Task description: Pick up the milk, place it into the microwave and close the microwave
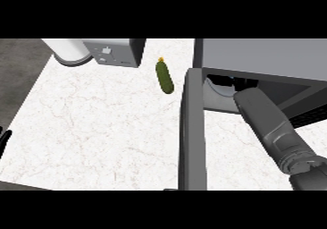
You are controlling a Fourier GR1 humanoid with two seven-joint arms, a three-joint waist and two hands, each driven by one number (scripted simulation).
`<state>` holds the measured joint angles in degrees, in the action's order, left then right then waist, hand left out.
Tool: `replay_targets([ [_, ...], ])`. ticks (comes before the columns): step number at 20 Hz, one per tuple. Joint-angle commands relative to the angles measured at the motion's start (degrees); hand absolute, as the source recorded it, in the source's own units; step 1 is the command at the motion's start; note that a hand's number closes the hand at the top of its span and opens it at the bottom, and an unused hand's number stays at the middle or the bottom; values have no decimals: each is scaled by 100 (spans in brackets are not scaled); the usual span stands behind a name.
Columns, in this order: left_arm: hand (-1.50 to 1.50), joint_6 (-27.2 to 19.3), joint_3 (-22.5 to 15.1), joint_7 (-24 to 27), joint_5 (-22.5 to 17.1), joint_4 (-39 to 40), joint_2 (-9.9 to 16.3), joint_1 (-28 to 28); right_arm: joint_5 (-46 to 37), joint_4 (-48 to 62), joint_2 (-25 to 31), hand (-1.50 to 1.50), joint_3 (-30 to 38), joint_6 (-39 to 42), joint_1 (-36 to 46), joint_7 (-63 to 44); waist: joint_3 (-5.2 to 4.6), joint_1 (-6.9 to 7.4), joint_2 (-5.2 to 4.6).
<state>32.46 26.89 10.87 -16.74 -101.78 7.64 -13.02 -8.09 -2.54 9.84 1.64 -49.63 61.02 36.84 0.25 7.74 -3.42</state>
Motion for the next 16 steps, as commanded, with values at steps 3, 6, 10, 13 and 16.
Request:
replay_targets([
  [3, -150, -79, -78, -39, 34, -23, -70, 106, -52, 48, -154, -150, -31, -116, 84, -100, 2, -40, 22],
  [6, -150, -11, 0, 9, 18, 54, -2, 43, -59, 3, -185, -150, -29, -56, -50, -4, -3, -124, 72],
  [10, -150, -32, 28, 131, 49, 30, -35, 56, 65, -181, -67, -150, 105, 249, -160, 208, 0, -183, 90],
  [13, -150, 43, 30, 190, 54, -115, -55, -98, 184, -274, -162, -150, 241, 230, -251, 309, 2, -185, 108],
  [16, -150, -19, 123, 373, 197, -5, -148, -260, 225, -323, 8, -150, 290, 688, -644, 617, -2, -309, 150],
])
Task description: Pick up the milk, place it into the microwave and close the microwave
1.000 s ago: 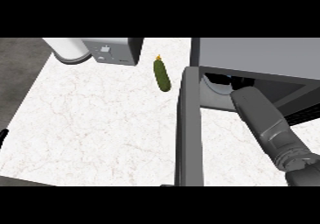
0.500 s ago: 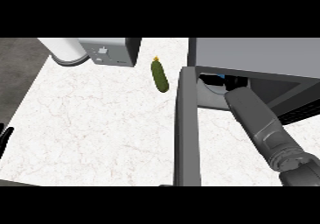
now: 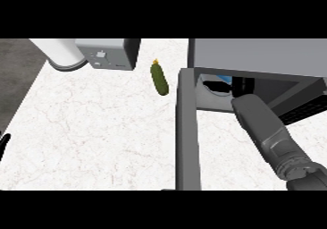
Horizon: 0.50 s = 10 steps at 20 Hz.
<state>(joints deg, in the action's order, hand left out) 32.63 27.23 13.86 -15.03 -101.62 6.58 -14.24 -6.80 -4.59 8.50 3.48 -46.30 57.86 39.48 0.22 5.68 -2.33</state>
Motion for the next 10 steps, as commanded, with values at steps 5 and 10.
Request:
replay_targets([
  [5, -150, -57, 109, -225, -167, -317, 32, -131, 242, -252, -58, -150, 265, 704, -381, 615, 3, -163, 72],
  [10, -150, -30, -251, 152, 379, -372, -447, -486, 437, -390, -15, -150, 444, 1597, -560, 930, -7, -286, 120],
])
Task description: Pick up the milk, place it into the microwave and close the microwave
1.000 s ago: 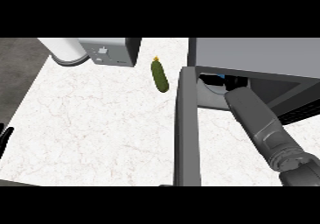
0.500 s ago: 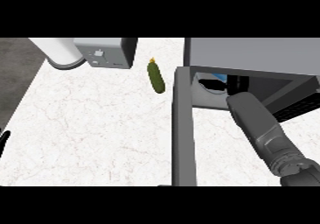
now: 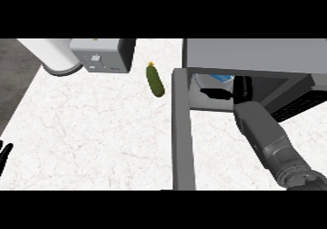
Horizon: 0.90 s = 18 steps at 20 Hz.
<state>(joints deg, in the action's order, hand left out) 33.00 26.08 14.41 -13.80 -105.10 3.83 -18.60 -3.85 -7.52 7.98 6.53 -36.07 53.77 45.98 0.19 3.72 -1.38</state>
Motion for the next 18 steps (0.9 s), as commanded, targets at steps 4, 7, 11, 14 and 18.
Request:
replay_targets([
  [4, -150, -14, -62, 215, 321, 137, -72, 28, 287, -215, -235, -150, 268, 844, -533, 650, -10, -194, 67],
  [7, -150, 262, -143, -115, 28, -266, -38, -305, 375, -331, -236, -150, 331, 1121, -810, 783, -11, -238, 97],
  [11, -150, 686, -506, -64, -106, -435, -211, -611, 480, -599, -373, -150, 288, 2014, -1255, 1030, -17, -351, 152],
  [14, -150, 773, -574, -271, -349, -357, -126, -443, 553, -784, -735, -150, 226, 2431, -1361, 1001, -19, -385, 158],
  [18, -150, 785, -1046, -392, 63, -510, -309, -343, 835, -1108, -793, -150, -113, 2769, -1851, 1195, -18, -375, 163],
])
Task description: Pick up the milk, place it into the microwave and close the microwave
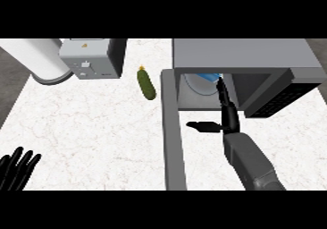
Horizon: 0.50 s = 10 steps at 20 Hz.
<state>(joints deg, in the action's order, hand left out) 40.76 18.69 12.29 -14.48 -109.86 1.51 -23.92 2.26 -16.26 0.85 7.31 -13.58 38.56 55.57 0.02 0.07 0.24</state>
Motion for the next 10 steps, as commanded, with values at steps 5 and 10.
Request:
replay_targets([
  [5, -150, 98, -828, 68, 581, -71, -148, 145, 387, -1276, -83, -150, -729, 708, -1398, 231, -9, -102, 39],
  [10, 150, -418, -1523, -171, 1082, -238, -150, 255, 365, -2712, -84, -150, -841, 851, -2511, -245, -13, -181, 39],
])
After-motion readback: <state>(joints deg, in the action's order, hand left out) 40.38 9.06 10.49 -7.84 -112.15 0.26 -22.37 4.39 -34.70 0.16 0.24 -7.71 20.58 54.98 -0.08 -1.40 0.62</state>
